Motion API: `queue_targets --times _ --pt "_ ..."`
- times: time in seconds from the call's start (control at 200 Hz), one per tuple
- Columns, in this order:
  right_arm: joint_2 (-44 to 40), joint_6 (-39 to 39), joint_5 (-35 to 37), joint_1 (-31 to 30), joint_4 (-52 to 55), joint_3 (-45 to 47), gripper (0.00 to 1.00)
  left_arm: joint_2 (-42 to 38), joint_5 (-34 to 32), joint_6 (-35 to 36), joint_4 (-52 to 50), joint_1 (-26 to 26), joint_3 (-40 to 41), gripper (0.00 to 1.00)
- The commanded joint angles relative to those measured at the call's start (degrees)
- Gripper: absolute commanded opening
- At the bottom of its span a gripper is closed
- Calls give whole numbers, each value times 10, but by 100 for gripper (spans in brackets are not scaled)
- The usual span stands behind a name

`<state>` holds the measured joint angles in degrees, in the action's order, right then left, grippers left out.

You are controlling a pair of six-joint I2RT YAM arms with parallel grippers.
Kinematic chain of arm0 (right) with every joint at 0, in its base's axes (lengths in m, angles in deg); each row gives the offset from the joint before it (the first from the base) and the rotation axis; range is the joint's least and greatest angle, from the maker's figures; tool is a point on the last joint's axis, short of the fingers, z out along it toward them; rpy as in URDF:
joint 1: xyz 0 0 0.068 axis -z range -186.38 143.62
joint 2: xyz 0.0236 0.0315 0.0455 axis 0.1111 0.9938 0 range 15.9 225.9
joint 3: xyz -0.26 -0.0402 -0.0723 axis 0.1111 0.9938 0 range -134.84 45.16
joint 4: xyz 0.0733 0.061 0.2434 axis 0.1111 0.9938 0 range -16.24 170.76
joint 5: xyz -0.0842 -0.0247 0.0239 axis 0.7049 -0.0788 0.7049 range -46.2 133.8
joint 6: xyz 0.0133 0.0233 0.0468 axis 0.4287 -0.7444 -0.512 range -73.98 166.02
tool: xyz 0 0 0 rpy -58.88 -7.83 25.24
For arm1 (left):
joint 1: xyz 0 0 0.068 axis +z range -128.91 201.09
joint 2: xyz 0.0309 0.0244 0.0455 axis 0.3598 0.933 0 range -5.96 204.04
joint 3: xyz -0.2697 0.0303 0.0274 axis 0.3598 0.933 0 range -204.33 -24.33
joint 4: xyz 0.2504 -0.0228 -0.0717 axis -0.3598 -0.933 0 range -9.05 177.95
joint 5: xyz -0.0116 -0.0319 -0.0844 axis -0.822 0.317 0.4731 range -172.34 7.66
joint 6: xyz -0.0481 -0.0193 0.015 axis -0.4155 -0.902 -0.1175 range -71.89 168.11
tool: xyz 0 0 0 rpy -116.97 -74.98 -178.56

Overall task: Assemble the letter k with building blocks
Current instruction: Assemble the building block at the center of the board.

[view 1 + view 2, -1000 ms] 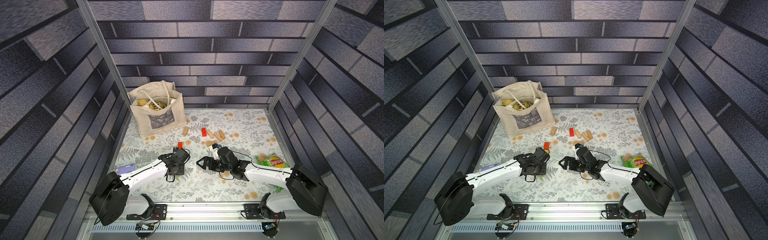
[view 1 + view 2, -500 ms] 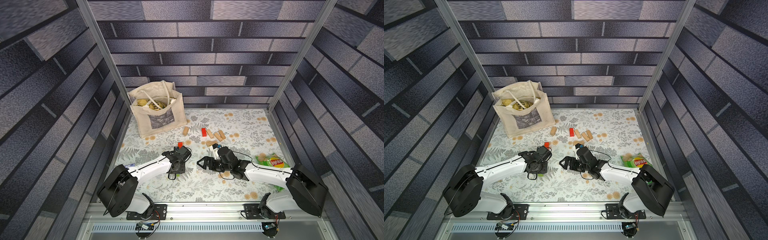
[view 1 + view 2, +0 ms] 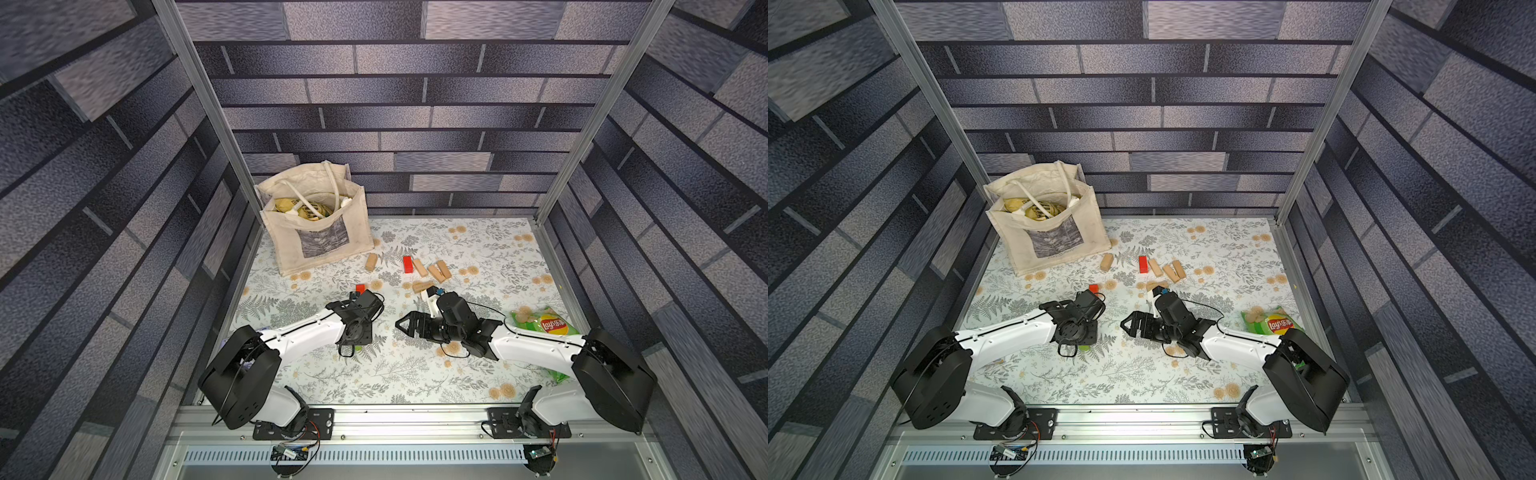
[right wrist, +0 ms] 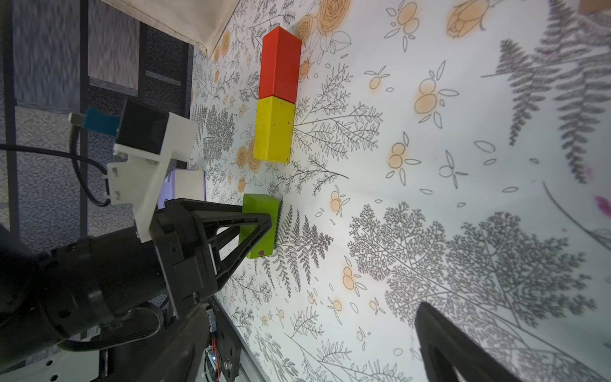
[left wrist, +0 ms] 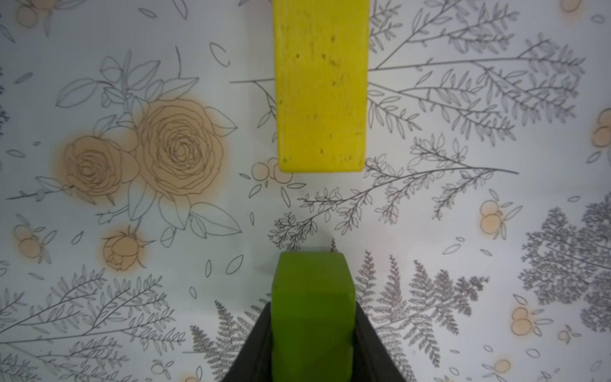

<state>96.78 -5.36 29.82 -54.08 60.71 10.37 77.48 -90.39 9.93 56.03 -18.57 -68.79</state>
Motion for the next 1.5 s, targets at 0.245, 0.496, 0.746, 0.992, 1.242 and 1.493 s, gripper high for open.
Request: queue_targets --times 0.245,0.496,0.746,0.992,1.242,1.493 --pt "-10 18 -7 12 21 -12 100 22 -2 -23 -7 -7 -37 28" --pt "-2 17 -14 16 12 -12 100 30 -4 -23 -8 -11 -42 28" --pt "0 15 -16 17 11 -10 100 34 -9 -21 -8 -10 -48 28" --pt "-3 14 -15 18 11 -6 100 35 -8 -18 -18 3 -56 29" --pt "0 13 -14 19 4 -3 100 31 -3 -21 -32 13 -55 30" --pt "3 13 -17 22 2 -4 100 36 2 -10 -23 20 -51 30"
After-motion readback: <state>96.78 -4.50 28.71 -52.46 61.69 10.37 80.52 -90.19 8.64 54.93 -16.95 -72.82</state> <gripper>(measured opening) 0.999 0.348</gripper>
